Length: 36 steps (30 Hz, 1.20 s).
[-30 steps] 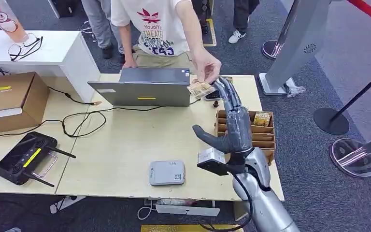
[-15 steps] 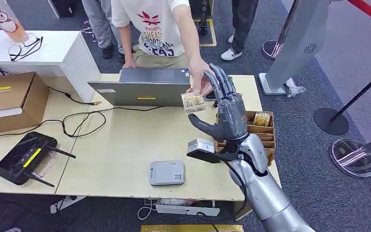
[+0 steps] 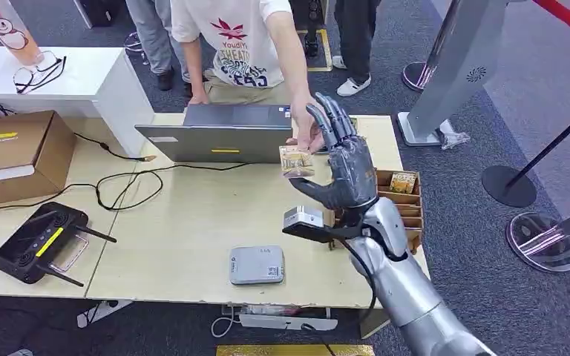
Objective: Pass the card to the sensor for recognition and then transmit it.
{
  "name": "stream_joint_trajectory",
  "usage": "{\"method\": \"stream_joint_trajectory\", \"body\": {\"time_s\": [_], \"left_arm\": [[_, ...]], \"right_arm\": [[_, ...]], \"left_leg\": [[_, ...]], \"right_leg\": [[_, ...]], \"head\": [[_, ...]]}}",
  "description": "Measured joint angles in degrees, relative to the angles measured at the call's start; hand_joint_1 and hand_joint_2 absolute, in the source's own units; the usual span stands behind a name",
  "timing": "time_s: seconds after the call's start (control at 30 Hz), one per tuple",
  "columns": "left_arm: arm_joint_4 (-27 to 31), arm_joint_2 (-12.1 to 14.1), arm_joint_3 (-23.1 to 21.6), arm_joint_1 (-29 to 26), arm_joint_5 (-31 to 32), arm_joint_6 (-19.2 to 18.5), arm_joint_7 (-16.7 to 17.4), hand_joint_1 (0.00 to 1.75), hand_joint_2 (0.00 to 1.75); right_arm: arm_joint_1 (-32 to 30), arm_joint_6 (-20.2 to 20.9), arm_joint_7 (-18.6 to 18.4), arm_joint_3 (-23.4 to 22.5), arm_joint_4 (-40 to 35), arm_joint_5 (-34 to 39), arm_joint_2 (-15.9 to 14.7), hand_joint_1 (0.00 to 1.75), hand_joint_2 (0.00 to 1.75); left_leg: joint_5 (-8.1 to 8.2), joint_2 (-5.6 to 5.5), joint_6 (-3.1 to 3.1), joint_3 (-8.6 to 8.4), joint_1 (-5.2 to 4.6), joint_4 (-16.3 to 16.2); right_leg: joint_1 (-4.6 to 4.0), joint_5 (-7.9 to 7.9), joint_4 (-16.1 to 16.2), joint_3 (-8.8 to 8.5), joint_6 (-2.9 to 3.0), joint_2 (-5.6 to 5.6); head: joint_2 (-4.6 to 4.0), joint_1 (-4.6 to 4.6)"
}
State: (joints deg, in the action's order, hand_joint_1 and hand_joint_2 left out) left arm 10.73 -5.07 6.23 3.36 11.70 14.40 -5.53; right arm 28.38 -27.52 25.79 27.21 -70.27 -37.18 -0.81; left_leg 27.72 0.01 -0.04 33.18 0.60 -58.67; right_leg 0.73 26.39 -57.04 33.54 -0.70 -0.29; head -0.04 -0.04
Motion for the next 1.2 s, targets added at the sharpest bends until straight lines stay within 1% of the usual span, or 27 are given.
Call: {"method": "stream_joint_trajectory", "body": {"time_s": [0.07,0.1,0.17,0.2,0.27,0.37,0.43,0.47,0.53,0.57,0.77,0.8,1.2], "left_arm": [[0.00,0.00,0.00,-0.09,-0.24,0.09,-0.31,0.00,0.00],[0.00,0.00,0.02,-0.13,-0.37,0.11,-0.44,0.00,0.00],[0.00,0.00,0.04,-0.17,-0.57,0.13,-0.55,0.00,0.00],[0.00,0.00,0.04,-0.21,-0.57,0.17,-0.66,0.00,0.00],[0.00,0.00,0.07,-0.28,-0.61,0.20,-0.66,0.00,0.00],[0.00,0.02,0.09,-0.32,-0.64,0.24,-0.81,0.00,0.00],[0.00,0.04,0.09,-0.38,-0.64,0.24,-0.94,0.00,0.00],[0.00,0.07,0.09,-0.41,-0.64,0.24,-1.01,0.00,0.00],[0.00,0.11,0.11,-0.46,-0.64,0.24,-1.11,0.00,0.00],[0.00,0.13,0.11,-0.49,-0.64,0.24,-1.16,0.00,0.00],[0.00,0.33,0.11,-0.53,-0.64,0.20,-1.18,0.00,0.00],[0.00,0.33,0.11,-0.52,-0.62,0.20,-1.18,0.00,0.00],[0.00,0.37,0.11,-0.51,-0.57,0.17,-1.18,0.00,0.00]], "right_arm": [[0.63,-0.22,0.18,0.31,0.68,0.66,0.07,0.10,1.75],[0.91,-0.31,0.33,0.57,1.08,0.77,0.09,0.45,1.75],[1.38,-0.44,0.61,0.94,1.80,1.36,0.11,1.26,1.75],[1.51,-0.59,0.70,1.07,2.01,1.84,0.20,1.38,1.75],[1.69,-0.90,0.92,1.27,2.38,2.43,0.26,1.48,1.75],[1.93,-1.47,1.09,1.66,2.91,2.95,0.28,1.61,1.75],[2.05,-1.60,1.14,1.92,3.13,3.46,0.33,1.62,1.75],[2.10,-1.68,1.16,2.05,3.26,3.63,0.37,1.66,1.75],[2.18,-1.86,1.16,2.29,3.46,3.68,0.37,1.62,1.75],[2.21,-1.97,1.16,2.38,3.54,3.70,0.37,1.68,1.75],[2.34,-2.36,1.16,2.54,4.00,3.78,0.39,1.68,1.75],[2.34,-2.43,1.16,2.54,4.05,3.78,0.39,1.64,1.75],[2.40,-2.75,1.33,2.64,4.92,4.55,0.39,1.66,1.75]], "left_leg": [[0.00,0.00,0.00,0.00,0.00,0.00],[0.00,0.00,0.00,0.00,0.00,0.00],[0.00,-0.01,0.00,0.01,0.00,0.00],[0.00,-0.02,0.00,0.02,0.00,0.00],[0.00,-0.02,0.00,0.02,0.00,0.00],[0.00,-0.02,0.00,0.02,0.00,0.00],[0.00,-0.02,0.00,0.02,0.00,0.00],[0.00,-0.02,0.00,0.01,0.00,0.00],[0.00,-0.02,0.00,0.01,0.00,0.00],[0.00,-0.02,0.00,0.01,0.00,0.00],[0.00,-0.02,0.00,0.02,0.00,0.00],[0.00,-0.02,0.00,0.02,0.00,0.00],[0.00,-0.02,0.00,0.01,0.00,0.00]], "right_leg": [[0.00,0.00,0.00,0.00,0.00,0.00],[0.00,0.00,0.00,0.00,0.00,0.00],[0.00,0.00,0.00,0.00,0.00,-0.01],[0.00,0.00,0.00,0.00,0.00,-0.02],[0.00,0.00,0.00,0.00,0.00,-0.02],[0.00,0.00,0.00,0.00,0.00,-0.02],[0.00,0.00,0.00,0.00,0.00,-0.02],[0.00,0.00,0.00,0.00,0.00,-0.02],[0.00,0.00,0.00,0.00,0.00,-0.02],[0.00,0.00,0.00,0.00,0.00,-0.02],[0.00,0.00,0.00,0.00,0.00,-0.02],[0.00,0.00,0.00,0.00,0.00,-0.02],[0.00,0.00,0.00,0.00,0.00,-0.02]], "head": [[0.00,0.00],[0.00,0.00],[0.00,0.00],[0.00,0.02],[0.00,0.00],[0.00,0.00],[0.00,0.00],[0.00,0.02],[0.00,0.02],[0.00,0.00],[0.00,0.00],[0.00,0.00],[0.00,0.00]]}}
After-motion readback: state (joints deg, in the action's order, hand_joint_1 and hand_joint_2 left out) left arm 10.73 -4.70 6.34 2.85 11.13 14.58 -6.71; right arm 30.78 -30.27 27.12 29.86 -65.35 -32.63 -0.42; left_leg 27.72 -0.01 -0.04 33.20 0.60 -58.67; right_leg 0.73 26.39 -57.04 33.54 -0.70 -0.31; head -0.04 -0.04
